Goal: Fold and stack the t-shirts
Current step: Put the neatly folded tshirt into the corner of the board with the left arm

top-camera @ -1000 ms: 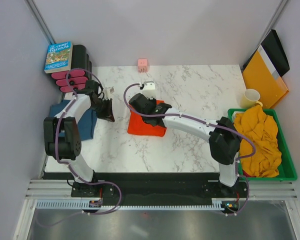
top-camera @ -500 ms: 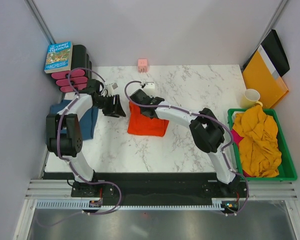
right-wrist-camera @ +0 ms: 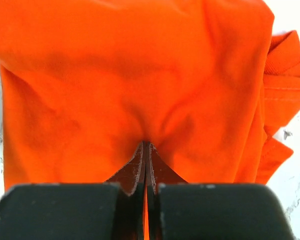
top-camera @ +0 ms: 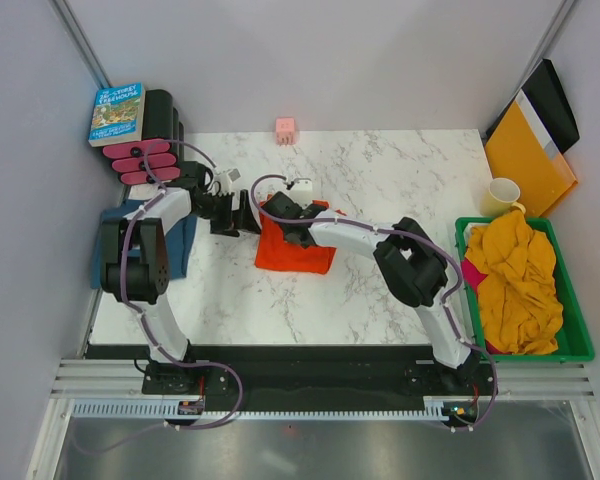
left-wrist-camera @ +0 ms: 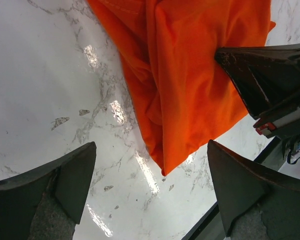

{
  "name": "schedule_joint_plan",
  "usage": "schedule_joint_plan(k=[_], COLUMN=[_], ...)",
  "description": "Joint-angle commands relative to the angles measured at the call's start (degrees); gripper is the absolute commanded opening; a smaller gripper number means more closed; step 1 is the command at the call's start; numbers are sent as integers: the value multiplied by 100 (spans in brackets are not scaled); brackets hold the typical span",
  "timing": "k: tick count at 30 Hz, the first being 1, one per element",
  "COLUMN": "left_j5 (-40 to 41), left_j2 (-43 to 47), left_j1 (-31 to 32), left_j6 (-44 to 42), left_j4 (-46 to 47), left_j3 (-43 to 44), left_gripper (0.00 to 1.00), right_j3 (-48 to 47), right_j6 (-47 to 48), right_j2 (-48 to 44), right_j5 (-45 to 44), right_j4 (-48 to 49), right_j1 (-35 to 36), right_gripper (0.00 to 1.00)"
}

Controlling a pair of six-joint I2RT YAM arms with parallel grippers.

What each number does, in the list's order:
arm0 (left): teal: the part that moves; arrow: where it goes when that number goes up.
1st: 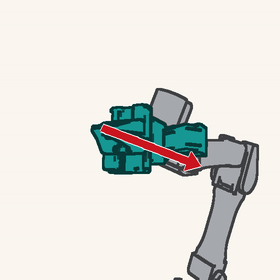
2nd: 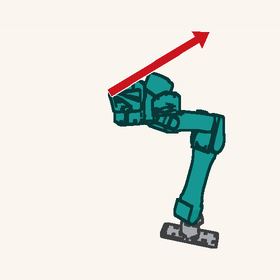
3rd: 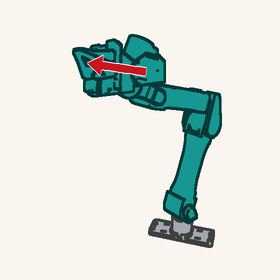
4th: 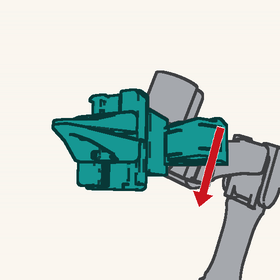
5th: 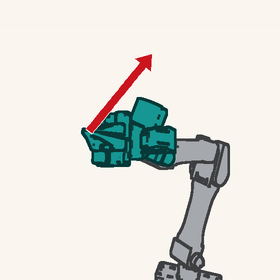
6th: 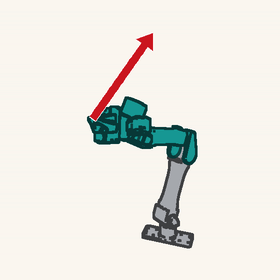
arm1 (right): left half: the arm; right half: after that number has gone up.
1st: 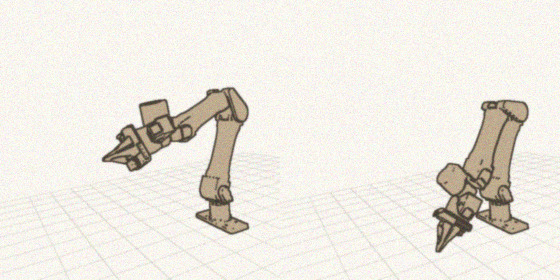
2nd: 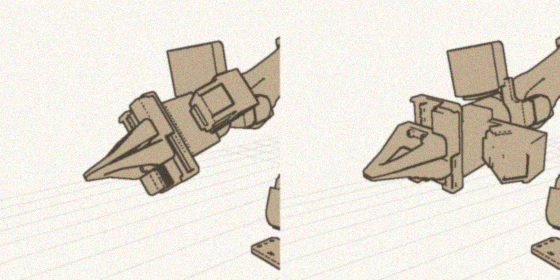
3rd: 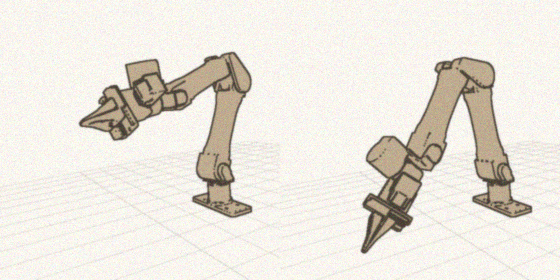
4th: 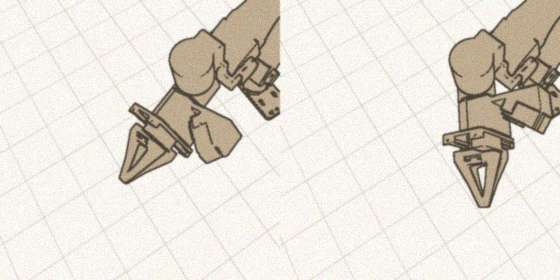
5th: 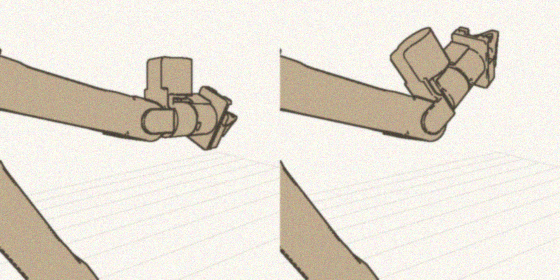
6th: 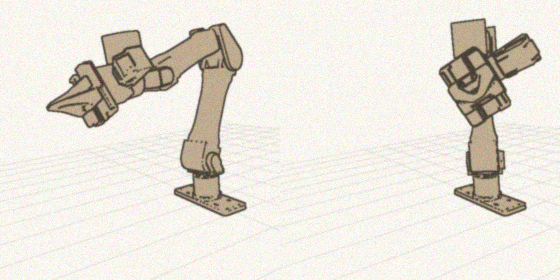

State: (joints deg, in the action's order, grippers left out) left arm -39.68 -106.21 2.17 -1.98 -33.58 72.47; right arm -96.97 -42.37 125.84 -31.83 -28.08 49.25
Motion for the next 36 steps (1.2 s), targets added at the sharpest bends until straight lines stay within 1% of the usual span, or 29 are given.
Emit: schedule_joint_plan(k=[1,10,18,22,24,27,28,30,31,33,36], left_j5=[-198,250,1304,1892,2043,2202,2193,2053,2009,1815,1666], left_j2=[-364,-936,-989,-980,-1015,-1050,-1077,-1068,-1077,-1059,-1042], left_j1=[107,512,872,1004,1083,1162,1171,1171,1171,1171,1189], left_j6=[154,382,611,532,497,497,505,488,488,497,532], left_j4=[282,440,607,424,335,151,107,45,36,-16,-52], left_j3=[215,435,461,453,496,584,602,611,611,602,558], left_gripper=[97,95,92,90,89,86,81,75,68,62,62], right_j3=[160,512,574,582,574,556,548,539,539,539,530], right_j6=[-272,-527,-562,-623,-632,-650,-650,-650,-650,-650,-650], right_j2=[-429,-288,-288,-297,-306,-297,-297,-314,-323,-323,-332], right_j5=[-42,28,63,116,125,142,151,151,151,151,151], right_j4=[-23,-216,-216,-190,-172,-146,-154,-154,-154,-154,-154], right_j1=[40,49,40,40,49,49,49,58,58,49,58], right_gripper=[0,0,0,0,0,0,0,0,0,0,0])
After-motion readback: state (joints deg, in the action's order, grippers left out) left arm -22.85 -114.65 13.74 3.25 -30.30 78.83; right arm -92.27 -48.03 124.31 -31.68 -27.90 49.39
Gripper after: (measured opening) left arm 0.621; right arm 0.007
